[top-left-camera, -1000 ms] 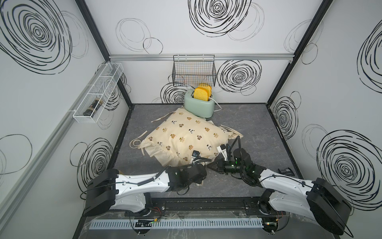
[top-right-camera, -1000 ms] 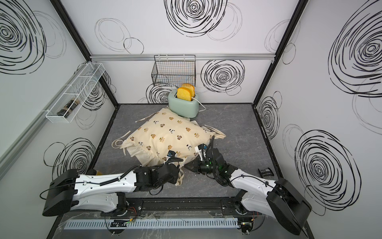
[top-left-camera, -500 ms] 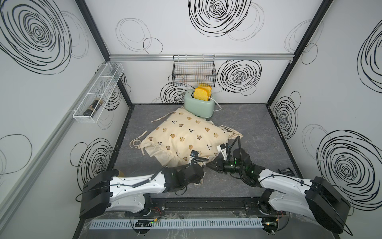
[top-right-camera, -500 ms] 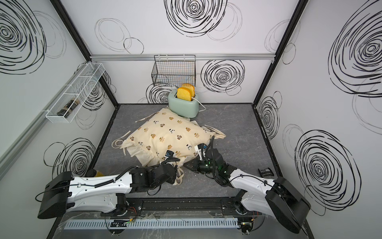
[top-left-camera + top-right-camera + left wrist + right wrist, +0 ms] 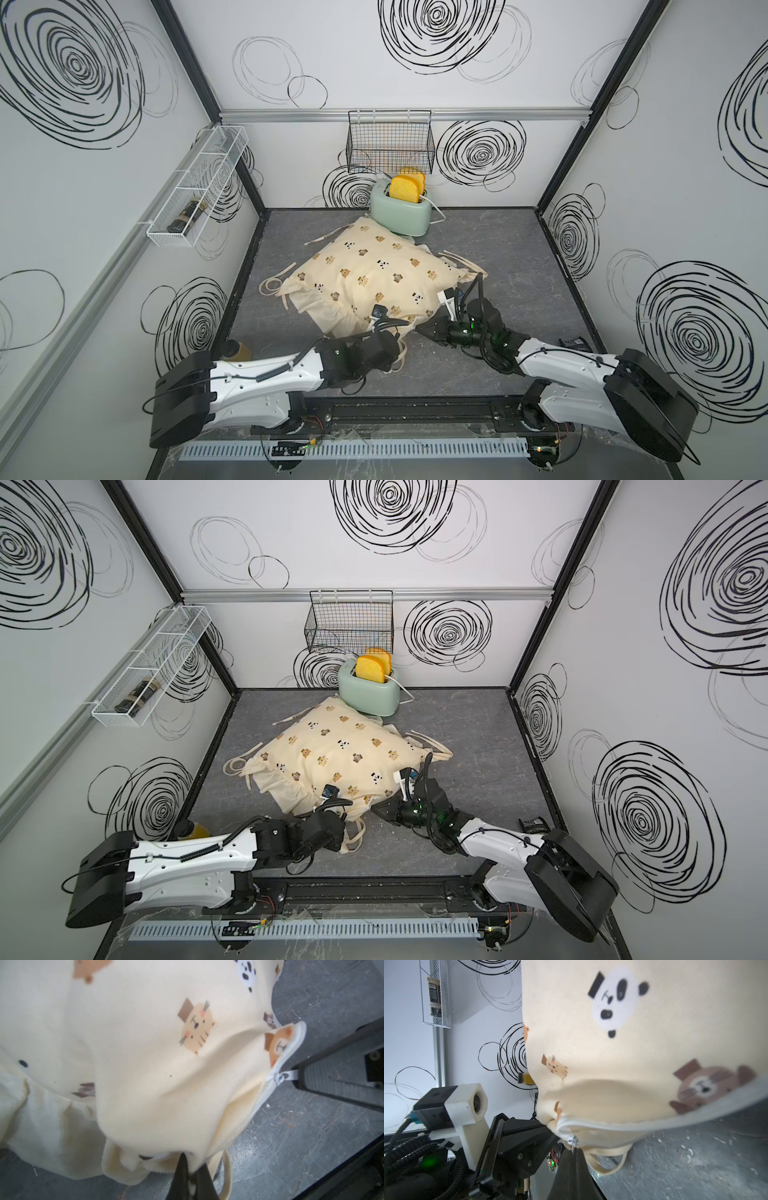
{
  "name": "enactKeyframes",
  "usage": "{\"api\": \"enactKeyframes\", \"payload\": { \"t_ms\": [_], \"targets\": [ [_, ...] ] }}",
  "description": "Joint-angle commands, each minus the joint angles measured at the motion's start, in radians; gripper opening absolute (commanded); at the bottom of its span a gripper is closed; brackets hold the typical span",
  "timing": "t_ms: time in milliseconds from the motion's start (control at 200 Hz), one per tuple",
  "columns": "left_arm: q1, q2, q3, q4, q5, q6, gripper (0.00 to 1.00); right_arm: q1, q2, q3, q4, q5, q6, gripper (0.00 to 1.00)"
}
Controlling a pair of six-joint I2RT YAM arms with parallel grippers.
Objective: Zip up pillowcases
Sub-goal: Zip the zipper on the pillowcase.
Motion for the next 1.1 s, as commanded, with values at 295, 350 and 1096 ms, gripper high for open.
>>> {"api": "enactKeyframes", "payload": {
  "t_ms": [295, 350, 1096],
  "targets": [
    [0.187, -0.181, -0.108, -0.144, 0.019, -0.086, 0.00, -0.169, -0.038, 0.043, -0.166, -0.009, -0.186, 0.00],
    [0.198, -0.188, -0.102, -0.151, 0.016, -0.080, 0.00, -0.212, -0.033, 0.050, -0.194, -0.019, -0.224, 0.00],
    [0.218, -0.208, -0.090, -0.176, 0.025, -0.079, 0.00, -0.707, 0.264, 0.298, -0.328, -0.178, -0.591, 0.00]
  ]
}}
